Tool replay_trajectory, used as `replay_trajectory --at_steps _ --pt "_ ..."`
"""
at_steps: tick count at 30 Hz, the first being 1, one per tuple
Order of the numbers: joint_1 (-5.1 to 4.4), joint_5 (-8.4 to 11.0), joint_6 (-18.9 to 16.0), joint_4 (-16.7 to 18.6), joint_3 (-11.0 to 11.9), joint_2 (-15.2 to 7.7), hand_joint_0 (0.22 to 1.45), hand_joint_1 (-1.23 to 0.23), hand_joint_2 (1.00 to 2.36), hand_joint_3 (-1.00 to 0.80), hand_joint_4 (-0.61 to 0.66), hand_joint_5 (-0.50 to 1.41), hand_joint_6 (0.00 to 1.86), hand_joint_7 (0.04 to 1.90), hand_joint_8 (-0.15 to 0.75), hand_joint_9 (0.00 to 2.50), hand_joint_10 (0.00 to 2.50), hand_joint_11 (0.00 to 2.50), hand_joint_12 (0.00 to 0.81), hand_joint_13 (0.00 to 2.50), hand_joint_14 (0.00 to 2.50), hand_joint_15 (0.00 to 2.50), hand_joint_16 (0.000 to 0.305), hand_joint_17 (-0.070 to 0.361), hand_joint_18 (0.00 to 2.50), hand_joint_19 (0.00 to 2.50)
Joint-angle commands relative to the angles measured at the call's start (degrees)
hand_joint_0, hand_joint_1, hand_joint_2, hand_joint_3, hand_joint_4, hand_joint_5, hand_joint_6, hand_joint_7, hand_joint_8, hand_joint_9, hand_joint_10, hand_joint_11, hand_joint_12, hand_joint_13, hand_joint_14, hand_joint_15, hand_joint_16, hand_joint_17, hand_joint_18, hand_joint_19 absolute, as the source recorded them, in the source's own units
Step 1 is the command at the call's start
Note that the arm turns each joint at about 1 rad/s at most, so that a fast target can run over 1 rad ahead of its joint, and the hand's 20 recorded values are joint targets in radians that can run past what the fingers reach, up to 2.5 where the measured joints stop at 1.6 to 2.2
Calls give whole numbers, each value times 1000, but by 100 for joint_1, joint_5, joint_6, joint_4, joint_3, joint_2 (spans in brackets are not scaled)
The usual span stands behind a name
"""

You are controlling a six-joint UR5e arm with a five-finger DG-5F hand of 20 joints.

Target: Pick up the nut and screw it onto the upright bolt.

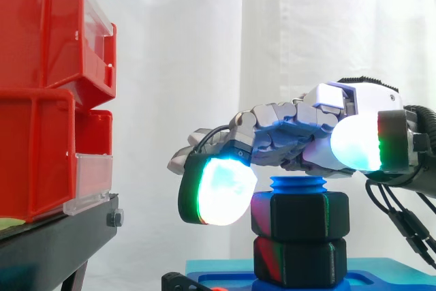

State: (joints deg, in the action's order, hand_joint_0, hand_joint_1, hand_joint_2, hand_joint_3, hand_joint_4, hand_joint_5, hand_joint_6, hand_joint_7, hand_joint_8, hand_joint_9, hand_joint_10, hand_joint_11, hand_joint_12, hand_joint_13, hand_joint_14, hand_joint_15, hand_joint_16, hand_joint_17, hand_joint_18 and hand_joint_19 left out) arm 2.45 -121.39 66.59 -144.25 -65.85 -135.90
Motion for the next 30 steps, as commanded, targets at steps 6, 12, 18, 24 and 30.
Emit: replay_trajectory --at_steps 6,12,18,24,30 --pt "1 -16 12 -16 -6 2 472 -168 1000 -500 230 -178 503 1019 247 316 0 0 333 42 0 0 43 96 0 0" --pt "27 -34 12 -16 -6 -6 473 -184 1000 -500 239 -162 503 1071 258 365 0 0 335 94 0 0 43 96 0 0" --pt "63 -78 12 -16 -6 2 475 -185 1000 -500 225 -151 502 1125 261 384 0 0 334 119 0 0 42 95 0 0" --pt "98 -87 21 -25 -15 2 476 -188 1000 -500 214 -141 502 1222 267 411 0 0 335 135 0 0 42 95 0 0" --pt "124 -148 30 28 -6 2 478 -198 1000 -500 229 -116 500 1319 269 452 0 0 330 157 0 0 42 94 0 0"
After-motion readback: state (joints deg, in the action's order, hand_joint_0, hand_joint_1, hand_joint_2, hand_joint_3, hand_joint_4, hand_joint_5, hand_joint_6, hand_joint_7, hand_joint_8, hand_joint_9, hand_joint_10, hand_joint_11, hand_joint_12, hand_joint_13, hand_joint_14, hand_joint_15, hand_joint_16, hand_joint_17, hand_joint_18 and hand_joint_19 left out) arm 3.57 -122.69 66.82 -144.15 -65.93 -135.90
